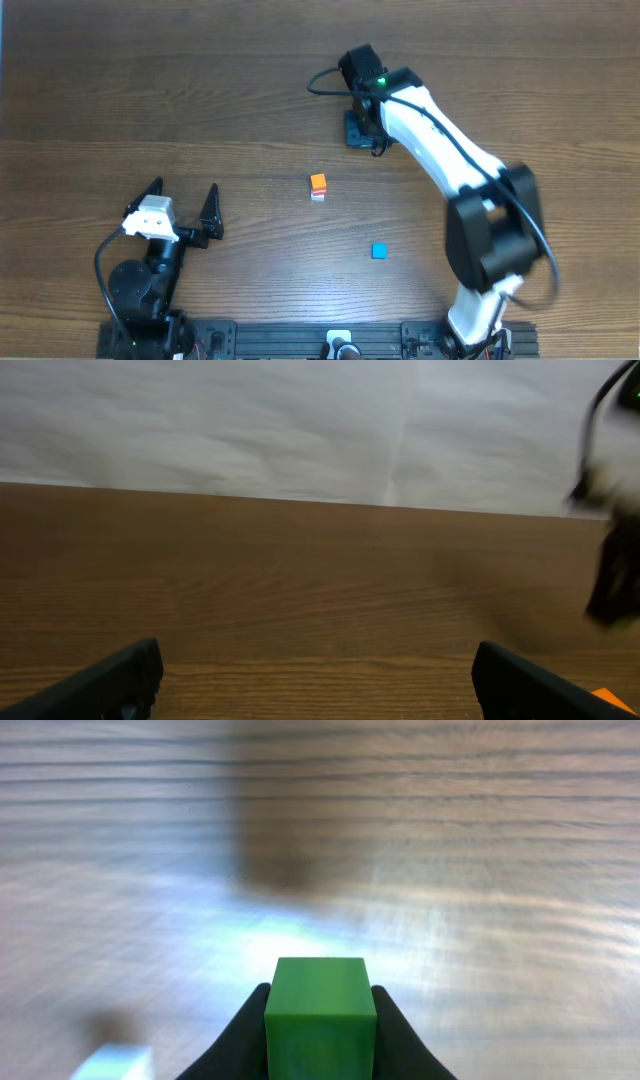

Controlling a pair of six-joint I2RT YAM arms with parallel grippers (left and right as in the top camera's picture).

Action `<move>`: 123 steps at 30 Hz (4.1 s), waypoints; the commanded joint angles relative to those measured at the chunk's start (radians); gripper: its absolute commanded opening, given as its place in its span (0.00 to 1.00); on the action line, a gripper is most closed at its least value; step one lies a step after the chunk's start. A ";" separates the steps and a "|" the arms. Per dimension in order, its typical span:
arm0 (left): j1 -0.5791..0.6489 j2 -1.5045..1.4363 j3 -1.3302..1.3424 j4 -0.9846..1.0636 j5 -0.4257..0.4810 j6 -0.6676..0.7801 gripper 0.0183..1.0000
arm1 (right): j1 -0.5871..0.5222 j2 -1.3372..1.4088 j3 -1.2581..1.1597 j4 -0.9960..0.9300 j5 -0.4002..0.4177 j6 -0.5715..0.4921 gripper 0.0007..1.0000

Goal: Stack Cubes

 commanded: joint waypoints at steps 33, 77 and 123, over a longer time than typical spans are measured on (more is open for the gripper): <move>0.005 -0.007 -0.006 0.000 0.013 0.014 1.00 | 0.343 -0.073 0.041 -0.146 0.009 0.313 0.01; 0.005 -0.007 -0.006 0.000 0.013 0.014 1.00 | 0.326 0.017 0.033 -0.136 0.035 0.340 0.01; 0.005 -0.007 -0.006 0.000 0.013 0.014 1.00 | 0.326 0.050 0.031 -0.132 0.045 0.373 0.17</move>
